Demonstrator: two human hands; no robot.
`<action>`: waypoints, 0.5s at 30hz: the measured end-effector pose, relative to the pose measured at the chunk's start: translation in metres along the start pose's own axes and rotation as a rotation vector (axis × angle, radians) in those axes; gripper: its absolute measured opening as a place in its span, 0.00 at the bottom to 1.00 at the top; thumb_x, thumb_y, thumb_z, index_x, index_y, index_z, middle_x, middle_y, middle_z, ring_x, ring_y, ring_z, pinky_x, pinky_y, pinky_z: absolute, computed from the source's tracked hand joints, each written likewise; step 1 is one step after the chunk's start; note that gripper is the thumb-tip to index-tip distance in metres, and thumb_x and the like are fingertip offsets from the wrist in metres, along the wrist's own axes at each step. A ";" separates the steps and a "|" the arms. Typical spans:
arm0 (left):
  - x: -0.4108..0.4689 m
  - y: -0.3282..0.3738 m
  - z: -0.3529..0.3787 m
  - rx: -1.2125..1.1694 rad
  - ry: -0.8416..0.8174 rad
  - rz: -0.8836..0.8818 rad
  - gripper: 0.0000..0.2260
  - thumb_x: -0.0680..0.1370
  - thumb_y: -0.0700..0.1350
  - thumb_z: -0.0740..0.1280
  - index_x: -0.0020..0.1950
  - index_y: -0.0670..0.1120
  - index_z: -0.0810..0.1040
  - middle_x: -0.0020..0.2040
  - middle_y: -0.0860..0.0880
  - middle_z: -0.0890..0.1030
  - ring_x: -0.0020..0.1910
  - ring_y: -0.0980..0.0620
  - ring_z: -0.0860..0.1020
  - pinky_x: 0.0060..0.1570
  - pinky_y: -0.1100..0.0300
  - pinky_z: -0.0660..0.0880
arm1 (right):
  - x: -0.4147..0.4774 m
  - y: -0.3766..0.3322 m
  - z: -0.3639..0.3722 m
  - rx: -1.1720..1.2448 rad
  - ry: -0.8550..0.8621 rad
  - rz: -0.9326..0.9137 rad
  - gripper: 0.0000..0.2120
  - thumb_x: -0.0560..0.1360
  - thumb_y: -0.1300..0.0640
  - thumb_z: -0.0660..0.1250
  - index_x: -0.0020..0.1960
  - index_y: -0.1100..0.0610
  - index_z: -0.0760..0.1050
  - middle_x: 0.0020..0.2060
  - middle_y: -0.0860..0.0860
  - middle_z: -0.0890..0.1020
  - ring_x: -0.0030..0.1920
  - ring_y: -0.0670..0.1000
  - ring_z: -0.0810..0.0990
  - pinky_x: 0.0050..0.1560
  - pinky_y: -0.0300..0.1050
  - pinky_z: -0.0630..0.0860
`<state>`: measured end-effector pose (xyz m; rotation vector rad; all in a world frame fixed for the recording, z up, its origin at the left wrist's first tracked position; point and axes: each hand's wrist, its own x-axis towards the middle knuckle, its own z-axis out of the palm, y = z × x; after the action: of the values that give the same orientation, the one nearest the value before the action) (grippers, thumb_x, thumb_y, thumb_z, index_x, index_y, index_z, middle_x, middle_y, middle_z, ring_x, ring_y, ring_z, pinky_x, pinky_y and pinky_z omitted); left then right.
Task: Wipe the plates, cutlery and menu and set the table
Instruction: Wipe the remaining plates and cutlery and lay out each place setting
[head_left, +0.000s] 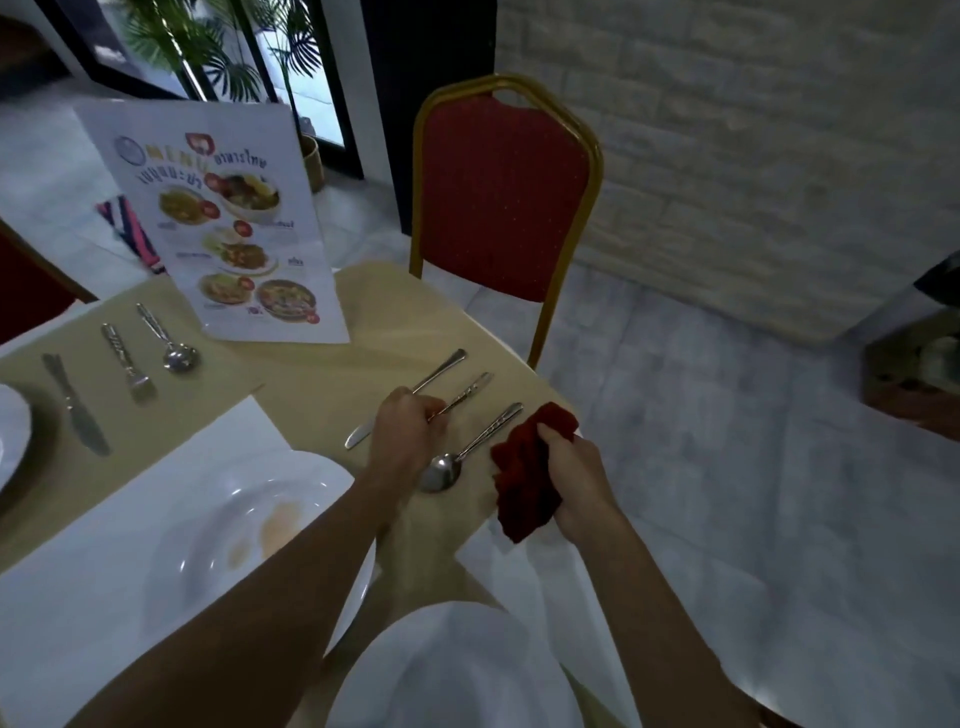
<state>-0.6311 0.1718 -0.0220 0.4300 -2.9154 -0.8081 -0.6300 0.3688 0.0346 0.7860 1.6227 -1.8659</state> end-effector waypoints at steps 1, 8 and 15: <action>0.001 -0.002 0.002 0.015 -0.006 0.007 0.07 0.74 0.42 0.70 0.36 0.47 0.83 0.28 0.50 0.67 0.32 0.47 0.70 0.37 0.57 0.68 | -0.001 0.000 0.000 0.015 -0.009 -0.007 0.11 0.85 0.57 0.61 0.45 0.57 0.76 0.27 0.52 0.85 0.30 0.53 0.83 0.28 0.43 0.81; 0.006 -0.007 0.012 0.099 -0.008 0.068 0.07 0.75 0.41 0.69 0.37 0.48 0.82 0.31 0.48 0.71 0.37 0.44 0.71 0.41 0.54 0.69 | 0.014 0.007 0.006 0.040 -0.004 -0.007 0.08 0.83 0.52 0.64 0.52 0.54 0.79 0.46 0.57 0.88 0.47 0.59 0.87 0.54 0.58 0.83; -0.004 -0.009 0.004 0.005 0.042 0.057 0.05 0.73 0.38 0.74 0.45 0.45 0.88 0.38 0.44 0.84 0.40 0.46 0.76 0.44 0.60 0.63 | 0.009 0.020 0.010 0.009 0.024 0.014 0.13 0.83 0.49 0.63 0.58 0.56 0.80 0.46 0.57 0.88 0.49 0.63 0.86 0.59 0.63 0.81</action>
<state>-0.6255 0.1673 -0.0301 0.3574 -2.8775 -0.7744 -0.6227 0.3557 0.0152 0.8247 1.6209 -1.8622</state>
